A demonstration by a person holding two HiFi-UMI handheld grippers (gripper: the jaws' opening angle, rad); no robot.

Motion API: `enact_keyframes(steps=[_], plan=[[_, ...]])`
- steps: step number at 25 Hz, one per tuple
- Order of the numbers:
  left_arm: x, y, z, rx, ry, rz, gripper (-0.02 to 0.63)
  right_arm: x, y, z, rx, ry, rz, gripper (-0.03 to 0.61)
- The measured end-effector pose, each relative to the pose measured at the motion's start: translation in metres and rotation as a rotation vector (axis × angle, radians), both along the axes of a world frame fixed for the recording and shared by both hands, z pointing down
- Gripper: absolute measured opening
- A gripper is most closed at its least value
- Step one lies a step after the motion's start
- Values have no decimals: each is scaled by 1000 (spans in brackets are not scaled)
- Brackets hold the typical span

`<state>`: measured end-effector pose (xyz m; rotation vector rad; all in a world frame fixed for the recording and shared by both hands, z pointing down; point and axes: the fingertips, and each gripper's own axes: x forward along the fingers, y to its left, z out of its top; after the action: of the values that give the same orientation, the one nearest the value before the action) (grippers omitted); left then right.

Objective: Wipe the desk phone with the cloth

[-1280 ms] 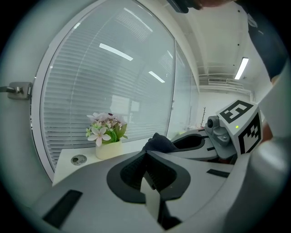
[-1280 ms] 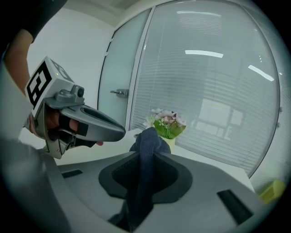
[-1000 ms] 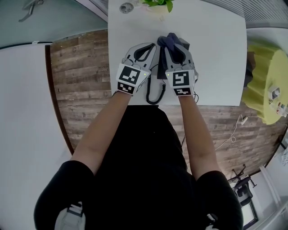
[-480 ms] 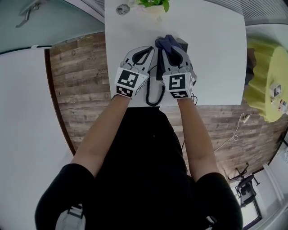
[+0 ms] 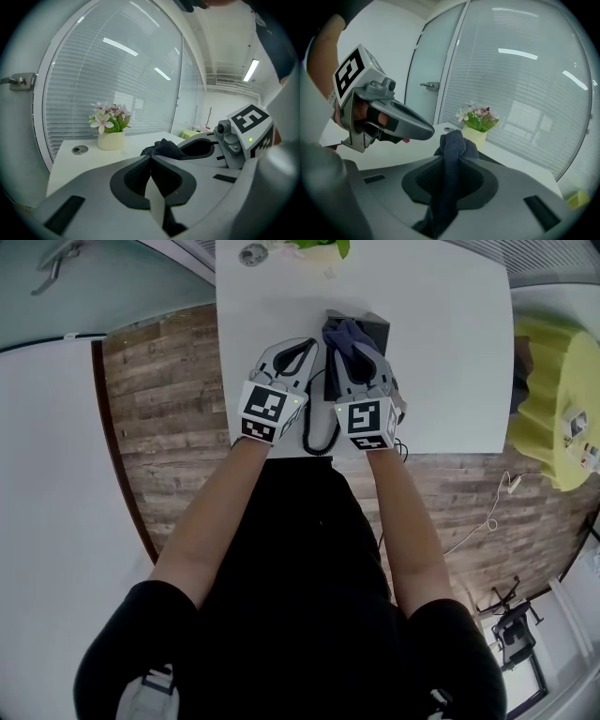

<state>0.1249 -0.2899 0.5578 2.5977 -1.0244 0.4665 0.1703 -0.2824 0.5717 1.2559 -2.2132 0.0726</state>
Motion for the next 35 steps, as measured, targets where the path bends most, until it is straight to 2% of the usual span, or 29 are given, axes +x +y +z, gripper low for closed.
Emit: enact_keyframes(steps=[16,35], plan=[[-4,29,20,-29,4,-25,11,-2,52,24,-37,-31,-9,83],[1,79,41,-64,-45,17,11,-8,116,53,-127,-14,-50,83]])
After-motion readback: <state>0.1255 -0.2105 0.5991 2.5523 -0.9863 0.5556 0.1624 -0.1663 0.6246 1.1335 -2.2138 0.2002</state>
